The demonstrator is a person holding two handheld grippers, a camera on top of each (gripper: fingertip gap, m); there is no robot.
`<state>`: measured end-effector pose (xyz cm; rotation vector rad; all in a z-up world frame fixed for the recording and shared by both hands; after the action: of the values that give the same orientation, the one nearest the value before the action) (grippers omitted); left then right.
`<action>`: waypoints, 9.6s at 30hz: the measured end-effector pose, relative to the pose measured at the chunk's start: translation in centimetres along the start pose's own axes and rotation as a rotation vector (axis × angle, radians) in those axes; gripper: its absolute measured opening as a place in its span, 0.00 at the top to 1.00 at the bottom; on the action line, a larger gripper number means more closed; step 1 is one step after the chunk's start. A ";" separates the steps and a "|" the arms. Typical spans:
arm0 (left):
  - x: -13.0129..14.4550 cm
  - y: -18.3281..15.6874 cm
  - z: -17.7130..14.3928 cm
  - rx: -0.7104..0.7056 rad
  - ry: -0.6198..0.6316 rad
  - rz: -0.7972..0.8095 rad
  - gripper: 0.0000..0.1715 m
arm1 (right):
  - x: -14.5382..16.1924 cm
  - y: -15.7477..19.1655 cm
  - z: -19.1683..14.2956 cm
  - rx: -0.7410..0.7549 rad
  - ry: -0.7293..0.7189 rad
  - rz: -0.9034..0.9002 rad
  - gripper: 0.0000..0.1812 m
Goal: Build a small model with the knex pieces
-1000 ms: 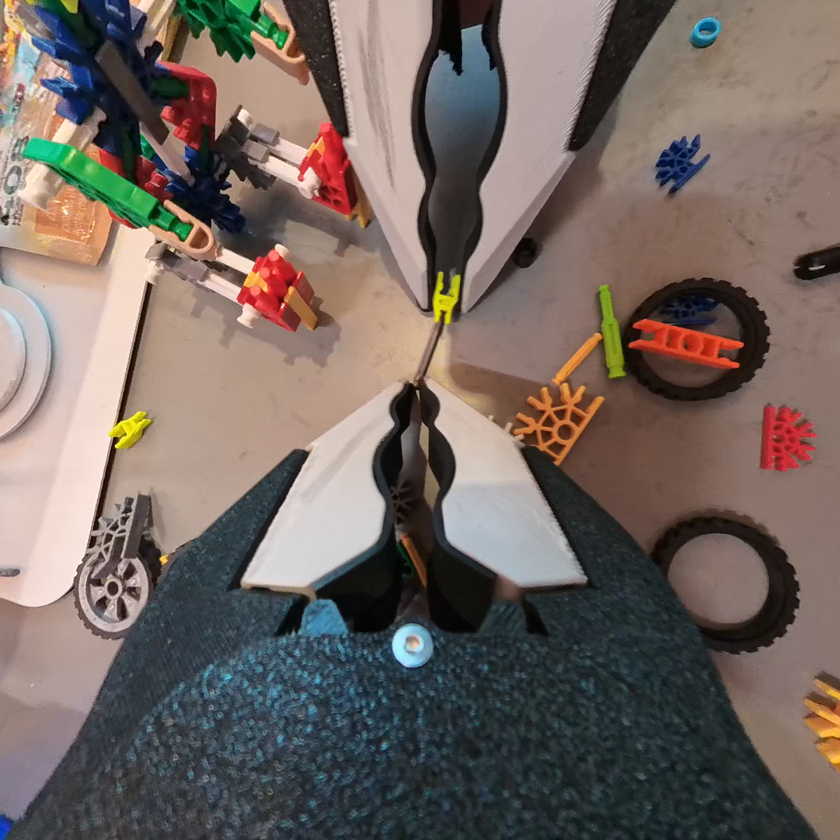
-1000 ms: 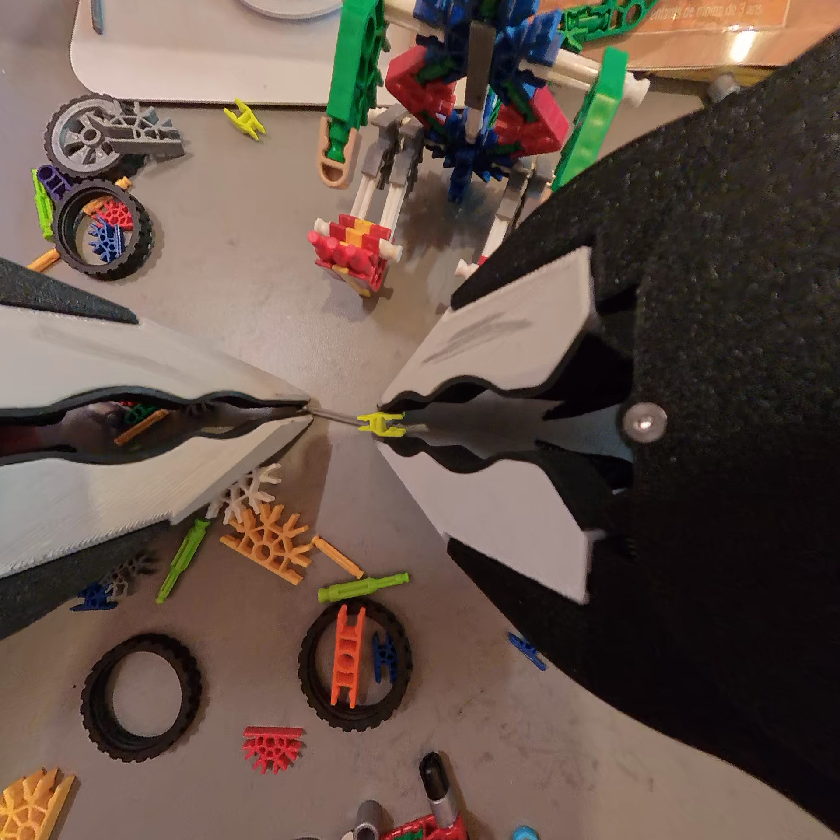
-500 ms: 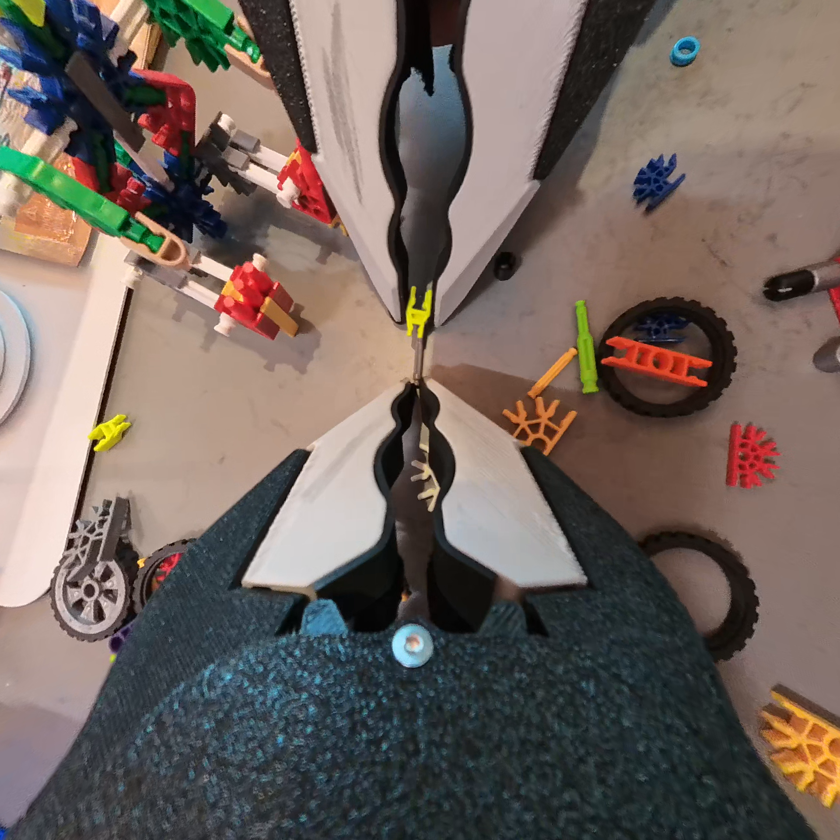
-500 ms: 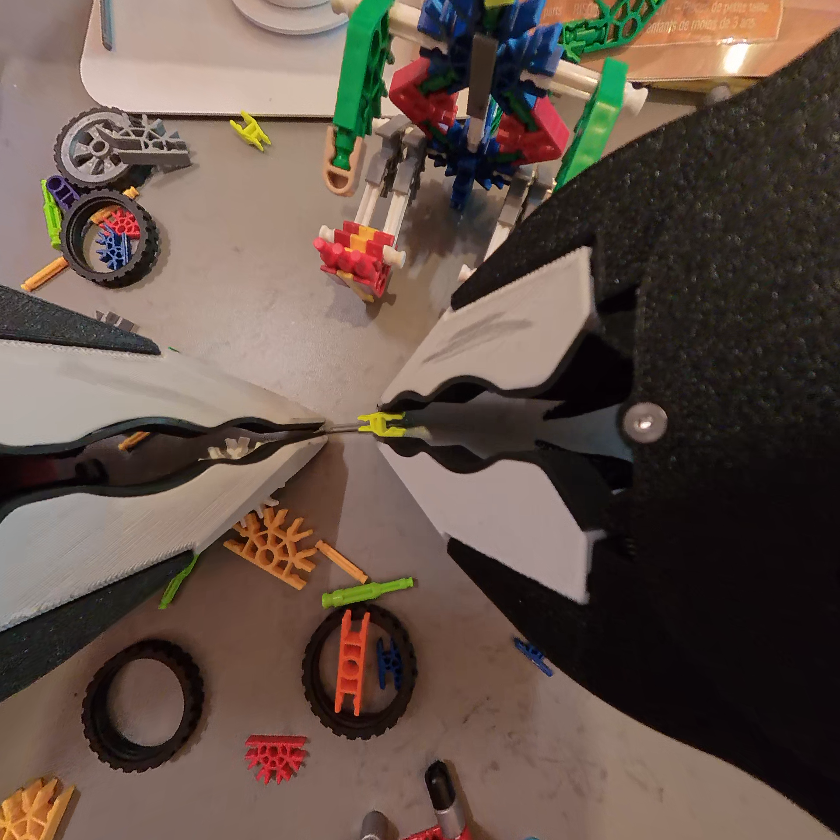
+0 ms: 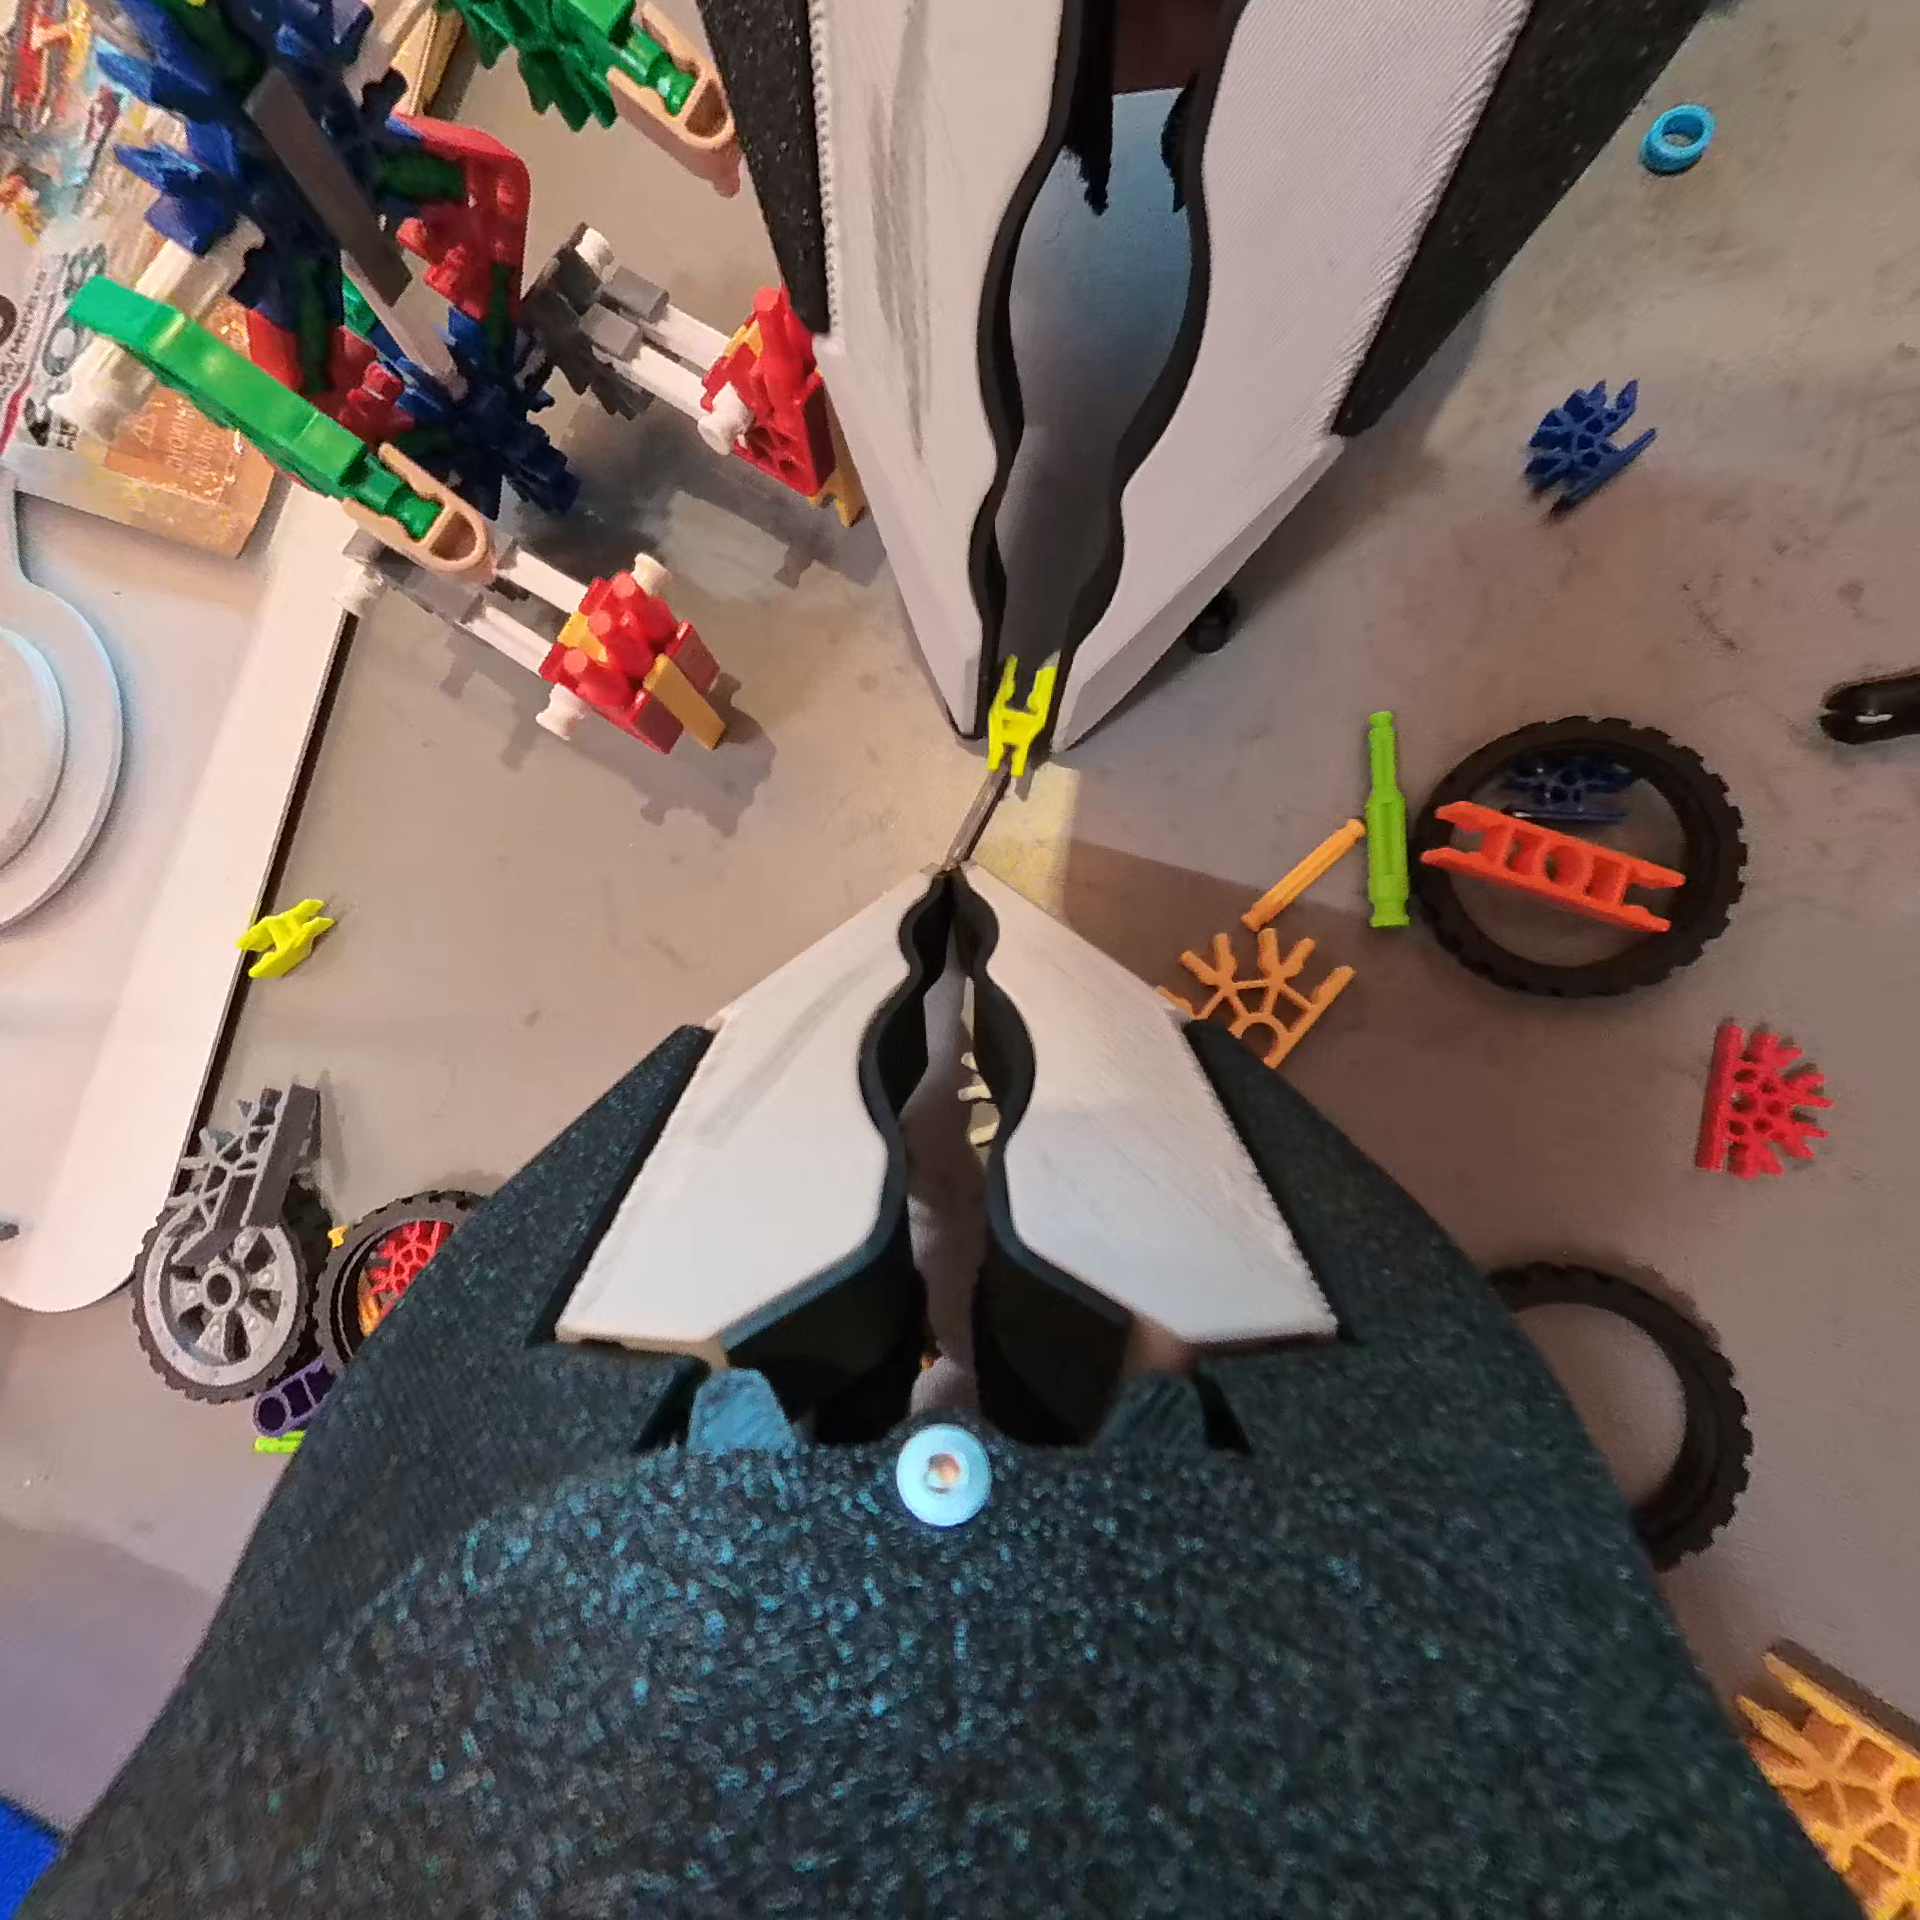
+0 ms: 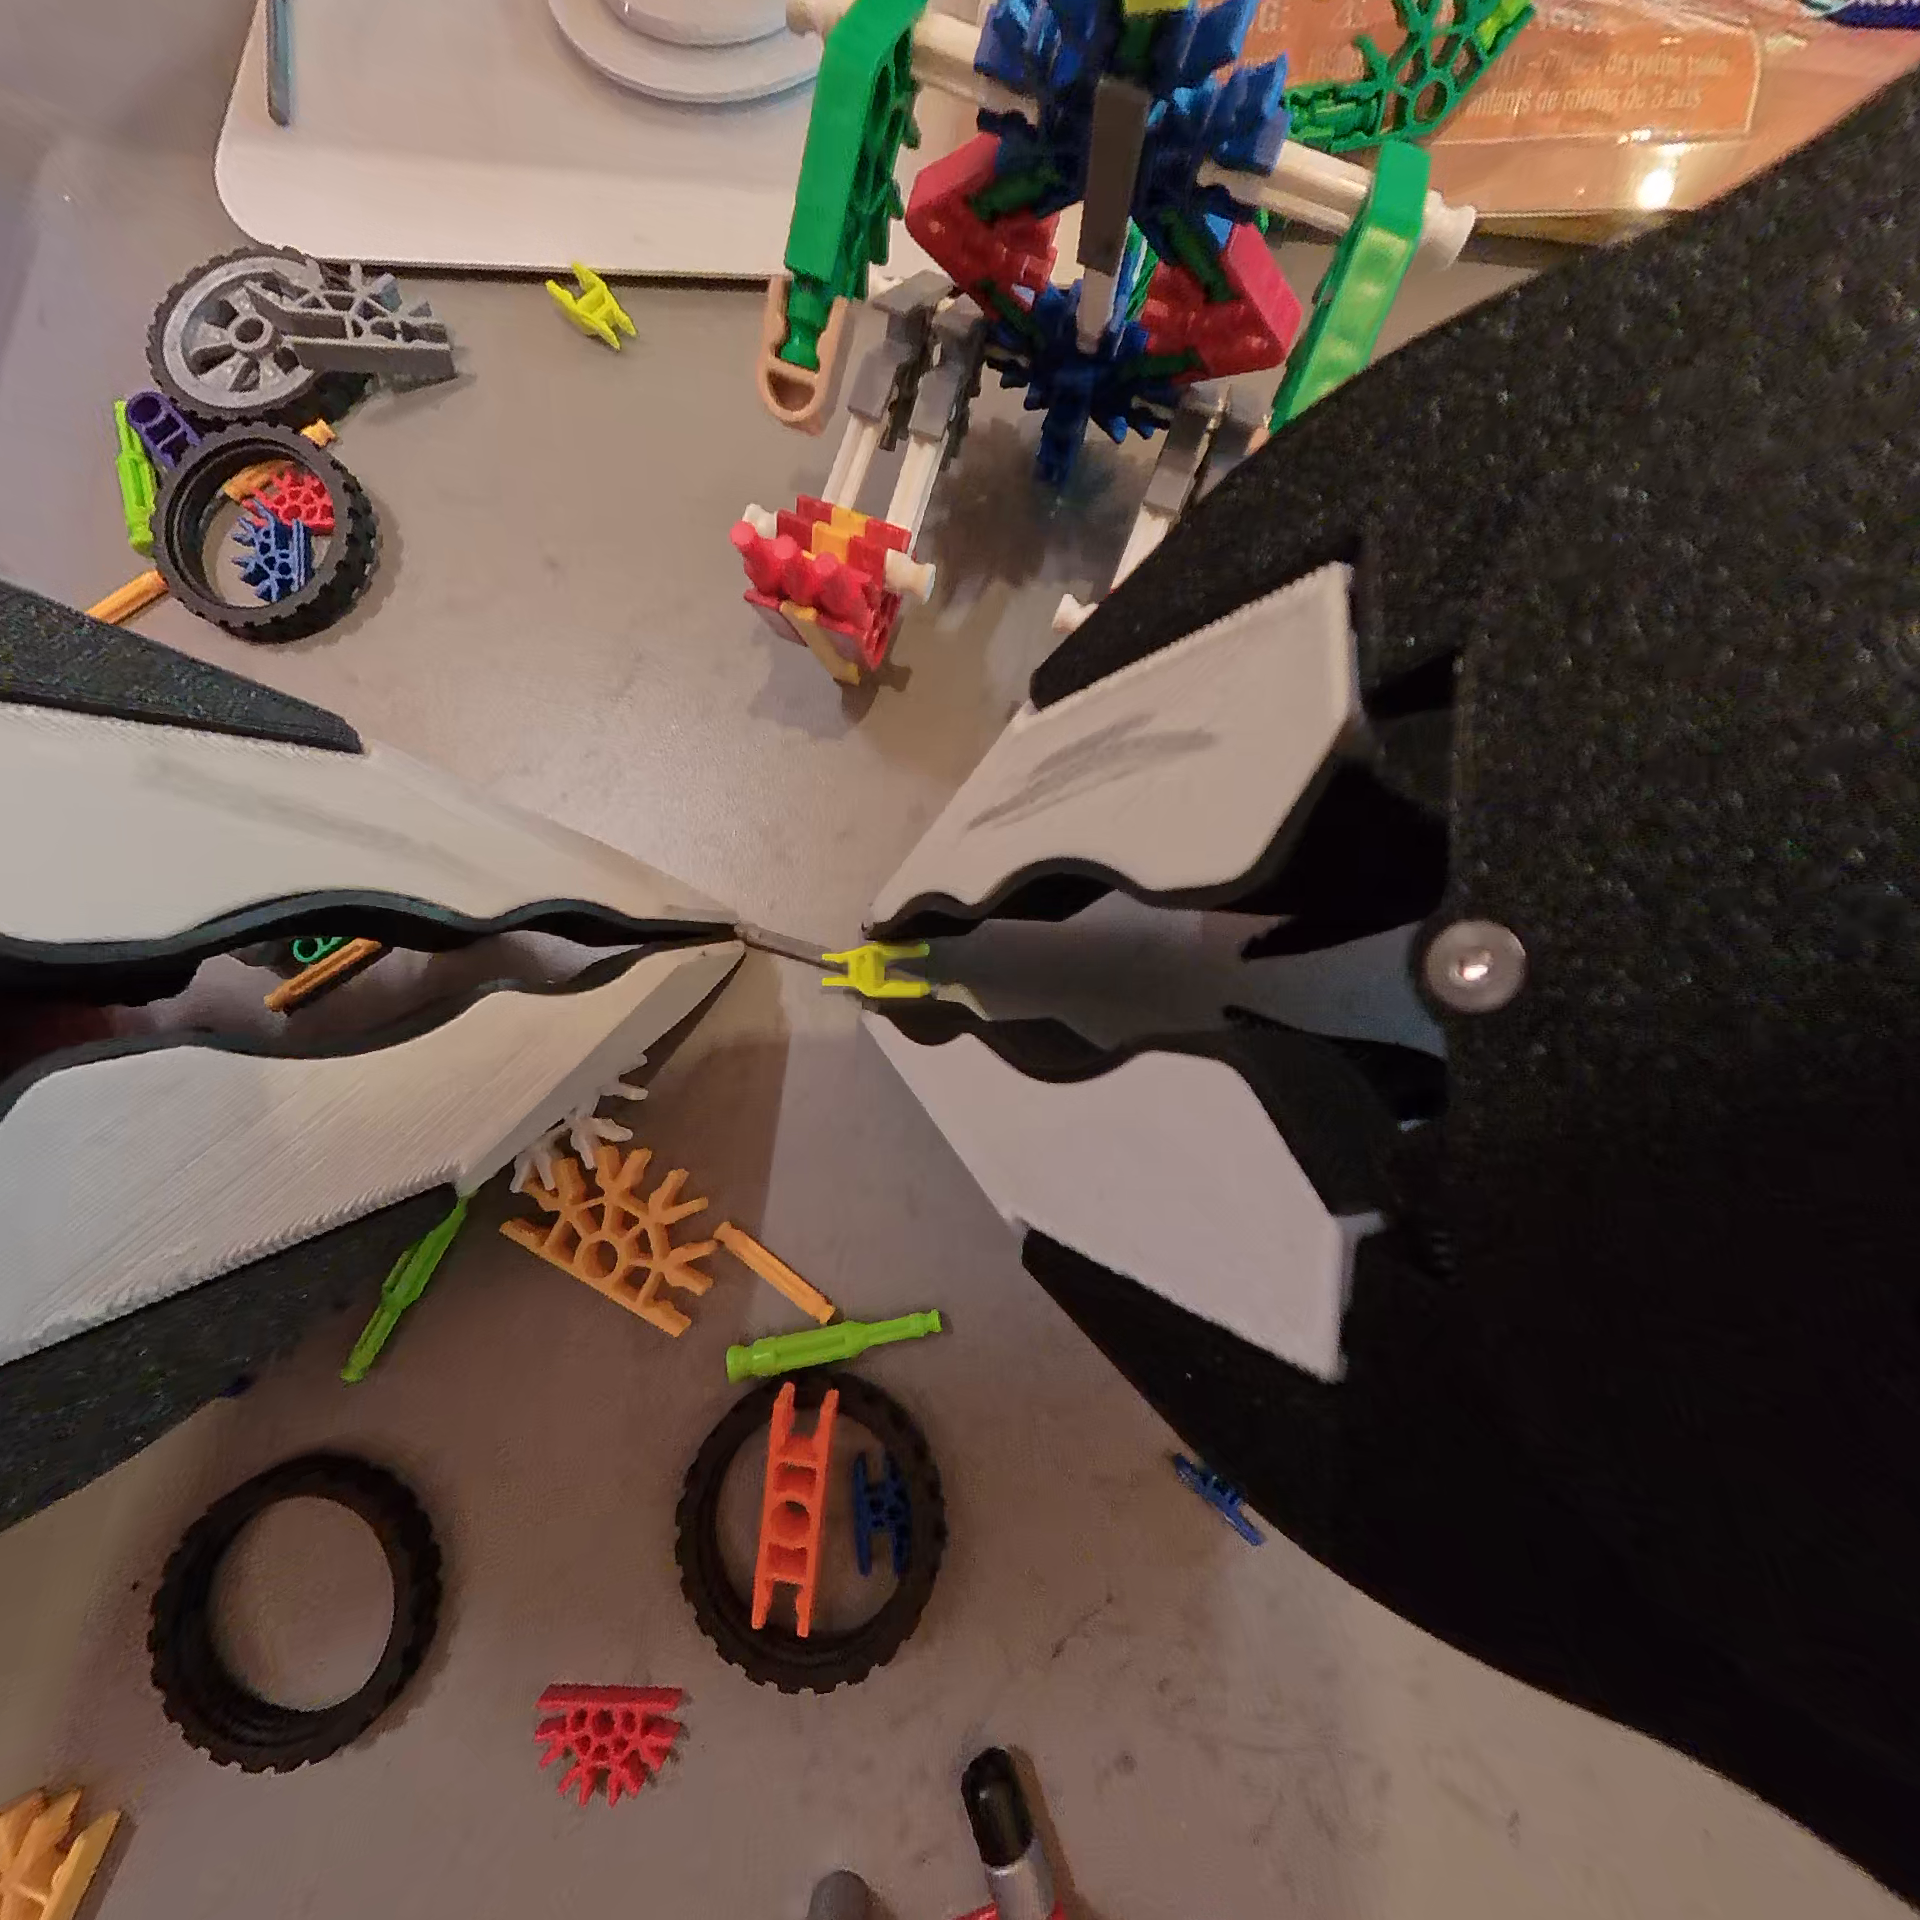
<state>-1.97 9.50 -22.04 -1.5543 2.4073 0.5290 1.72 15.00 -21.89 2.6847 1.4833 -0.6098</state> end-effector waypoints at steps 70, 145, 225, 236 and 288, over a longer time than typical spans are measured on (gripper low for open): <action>-0.3 0.7 0.2 -0.072 0.030 -0.023 0.99 | 0.2 -0.2 -0.4 0.019 0.005 0.002 0.95; -2.8 -0.6 -1.6 -0.252 -0.161 0.340 0.96 | -0.3 -0.7 -1.2 -0.179 -0.158 0.148 0.95; -1.6 0.0 -1.1 -0.091 -0.221 0.263 0.99 | -0.5 -0.7 -1.8 0.005 -0.175 0.006 0.97; -0.4 0.7 0.4 -0.038 -0.097 0.155 0.98 | 0.8 -1.2 -0.5 -0.068 -0.077 0.125 0.97; -0.9 -0.6 0.2 -0.068 -0.081 0.009 1.00 | 0.3 -1.3 0.3 -0.053 -0.049 0.245 0.97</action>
<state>-1.00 10.11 -21.95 -1.5182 2.3601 0.6691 0.74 15.94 -22.02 2.7293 1.1181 -0.6071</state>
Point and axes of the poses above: each gripper's, where its closed fingertips meet, z out along the fingers, x out of its underside, y = z × x across the jaws, the point moved 4 cm from there along -z, back along the fingers, and after that the axes turned 15 degrees about y, right-handed, at the moved point
